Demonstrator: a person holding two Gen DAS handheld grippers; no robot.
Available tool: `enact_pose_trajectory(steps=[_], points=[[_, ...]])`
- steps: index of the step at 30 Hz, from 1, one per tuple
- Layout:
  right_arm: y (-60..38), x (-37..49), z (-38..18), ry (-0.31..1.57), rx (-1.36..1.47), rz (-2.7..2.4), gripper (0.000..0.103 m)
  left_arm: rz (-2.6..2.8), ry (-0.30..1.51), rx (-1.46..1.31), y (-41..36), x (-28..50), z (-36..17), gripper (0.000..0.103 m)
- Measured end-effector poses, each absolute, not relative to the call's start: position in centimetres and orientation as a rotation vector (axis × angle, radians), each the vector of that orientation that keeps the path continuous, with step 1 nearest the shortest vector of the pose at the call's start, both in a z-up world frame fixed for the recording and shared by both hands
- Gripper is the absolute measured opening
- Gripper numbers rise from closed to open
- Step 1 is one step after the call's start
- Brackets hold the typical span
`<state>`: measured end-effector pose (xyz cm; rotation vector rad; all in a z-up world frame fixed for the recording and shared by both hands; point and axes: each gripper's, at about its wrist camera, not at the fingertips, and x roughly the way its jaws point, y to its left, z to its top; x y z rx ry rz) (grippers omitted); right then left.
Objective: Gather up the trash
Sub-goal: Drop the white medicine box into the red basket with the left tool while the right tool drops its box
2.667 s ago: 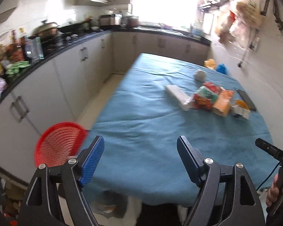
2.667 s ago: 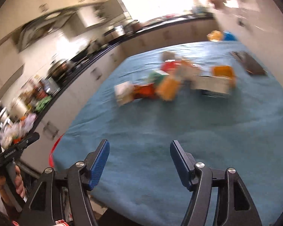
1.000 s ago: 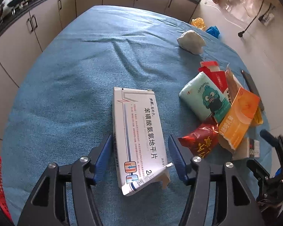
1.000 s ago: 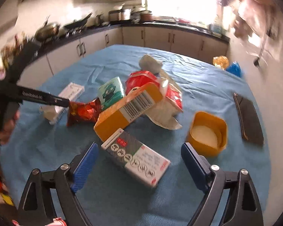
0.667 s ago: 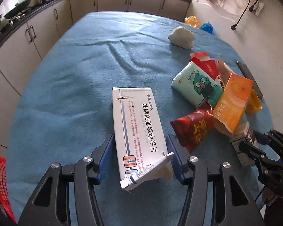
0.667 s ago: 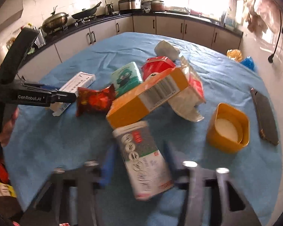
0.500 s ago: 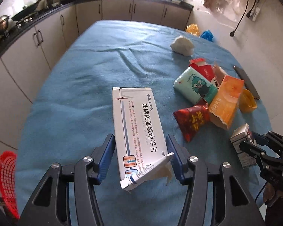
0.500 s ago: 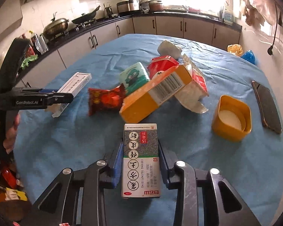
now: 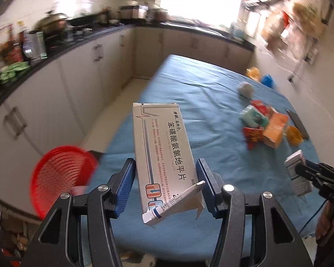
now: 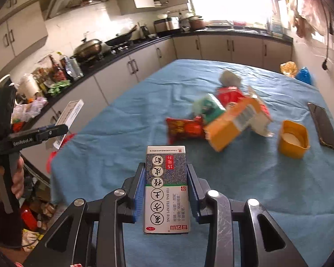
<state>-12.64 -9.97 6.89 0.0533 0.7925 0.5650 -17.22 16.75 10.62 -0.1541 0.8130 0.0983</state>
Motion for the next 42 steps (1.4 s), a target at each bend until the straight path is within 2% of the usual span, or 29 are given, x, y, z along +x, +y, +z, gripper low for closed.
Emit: enact_pose_trajectory(steps=[9,18,32,42], points=[[-1.9,-13.5,7.5,0.795,0.039,0.725,0.037,0.37,0.784,-0.191,26.3,-23.7,9.3,0.055],[8.9,-13.0,7.0,0.839,-0.009,0.864,0.037,0.459,0.825,-0.32,33.6,-25.3,5.5,0.055],[24.8,-9.8,4.7,0.927,-0.085,0.977,0.037,0.435,0.883,-0.405,37.6,-22.8,0.8,0.055],[29.7,-8.3,1.7,0.978,-0.086,0.983,0.039,0.415,0.874,-0.44,38.5,-22.8,0.3,0.056]])
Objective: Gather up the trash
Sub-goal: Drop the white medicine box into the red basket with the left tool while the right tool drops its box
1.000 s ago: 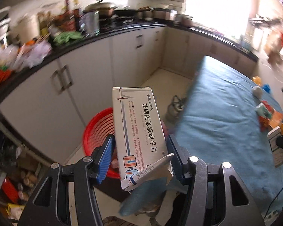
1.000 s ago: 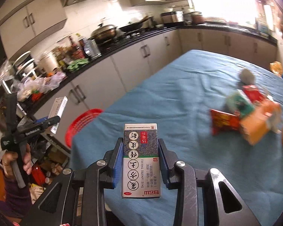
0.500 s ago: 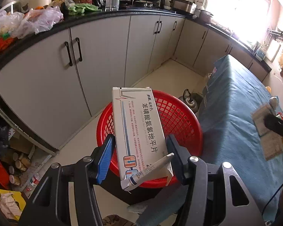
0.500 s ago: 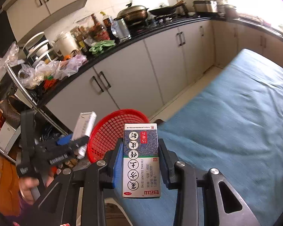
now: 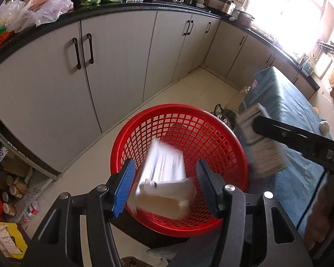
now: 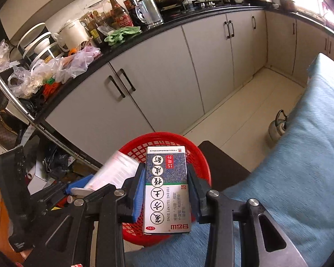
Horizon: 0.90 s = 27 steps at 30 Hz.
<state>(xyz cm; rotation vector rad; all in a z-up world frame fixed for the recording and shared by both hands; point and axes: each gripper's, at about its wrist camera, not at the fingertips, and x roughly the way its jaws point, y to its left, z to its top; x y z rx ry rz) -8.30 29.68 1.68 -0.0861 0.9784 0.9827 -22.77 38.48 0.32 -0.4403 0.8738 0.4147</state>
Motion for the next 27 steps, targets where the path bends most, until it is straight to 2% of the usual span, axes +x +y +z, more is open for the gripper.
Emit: enact_pose_trajectory(steps=[5,8,10,27], points=[[30.0,-8.0,1.4,0.987,-0.065,0.975,0.047,0.415,0.879,-0.435,38.3,-23.1,0.5,0.057],[29.5,-8.2,1.7,0.979,-0.061,0.964,0.049,0.43,0.872,-0.418,38.0,-23.4,0.9,0.061],[29.0,-8.3,2.0,0.972,-0.058,0.95,0.05,0.447,0.864,-0.397,37.6,-23.7,1.4,0.064],[21.4,-9.9,3.9,0.926,0.032,0.876,0.058,0.528,0.852,-0.202,32.8,-24.1,4.4,0.07]])
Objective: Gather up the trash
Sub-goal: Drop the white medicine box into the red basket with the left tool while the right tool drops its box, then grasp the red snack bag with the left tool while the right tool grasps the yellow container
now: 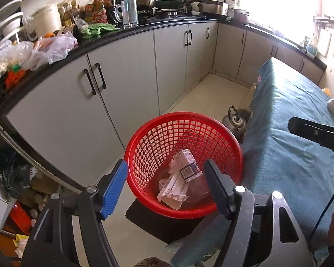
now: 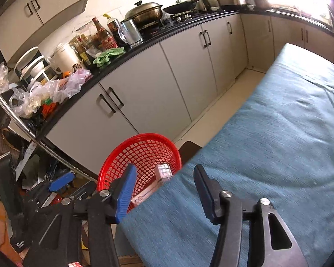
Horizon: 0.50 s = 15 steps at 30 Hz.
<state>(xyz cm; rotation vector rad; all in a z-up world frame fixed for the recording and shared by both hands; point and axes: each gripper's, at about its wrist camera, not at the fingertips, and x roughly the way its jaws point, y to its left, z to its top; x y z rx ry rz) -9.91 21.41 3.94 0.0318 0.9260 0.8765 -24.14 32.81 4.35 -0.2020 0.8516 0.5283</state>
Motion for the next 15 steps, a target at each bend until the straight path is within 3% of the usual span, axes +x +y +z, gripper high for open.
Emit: enact_pose_trajectory(steps=[15], points=[[12.2,-10.3,4.3,0.898,0.142,0.788,0.064,0.494,0.851,-0.075,25.9,-22.5,6.3,0.072]])
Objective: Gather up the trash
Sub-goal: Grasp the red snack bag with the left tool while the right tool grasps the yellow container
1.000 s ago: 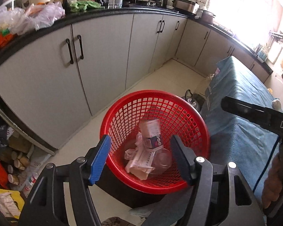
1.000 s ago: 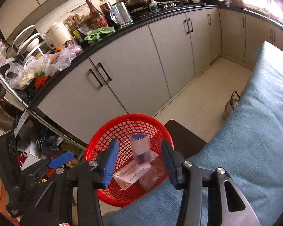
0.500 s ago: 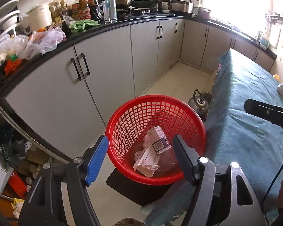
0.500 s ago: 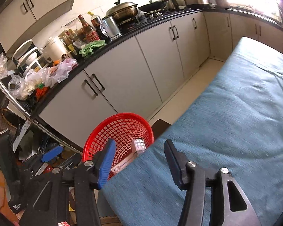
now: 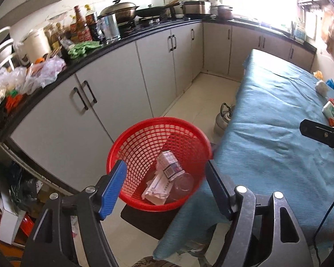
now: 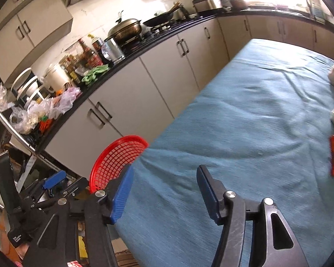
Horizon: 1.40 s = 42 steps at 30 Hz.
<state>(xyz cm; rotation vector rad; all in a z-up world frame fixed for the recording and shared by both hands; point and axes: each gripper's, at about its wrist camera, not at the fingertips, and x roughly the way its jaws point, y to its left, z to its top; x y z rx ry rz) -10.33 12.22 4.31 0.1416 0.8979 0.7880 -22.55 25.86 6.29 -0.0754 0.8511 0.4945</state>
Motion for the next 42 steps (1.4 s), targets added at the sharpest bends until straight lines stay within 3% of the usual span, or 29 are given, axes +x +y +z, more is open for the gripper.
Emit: enact_pose_trajectory(steps=[22,25,42], points=[[-11.2,-10.3,3.5,0.846,0.327,0.464,0.072,0.085,0.856,-0.049,10.7,-14.0,9.3,0.073],[-15.4,-10.3,3.4,0.837,0.356,0.381,0.072,-0.002,0.844,-0.065,8.6,-11.9,9.5,0.08],[-28.1,-4.1,2.2,0.852,0.392,0.086,0.072,-0.302,0.867,0.255,-3.5,-0.8,5.2,0.082]])
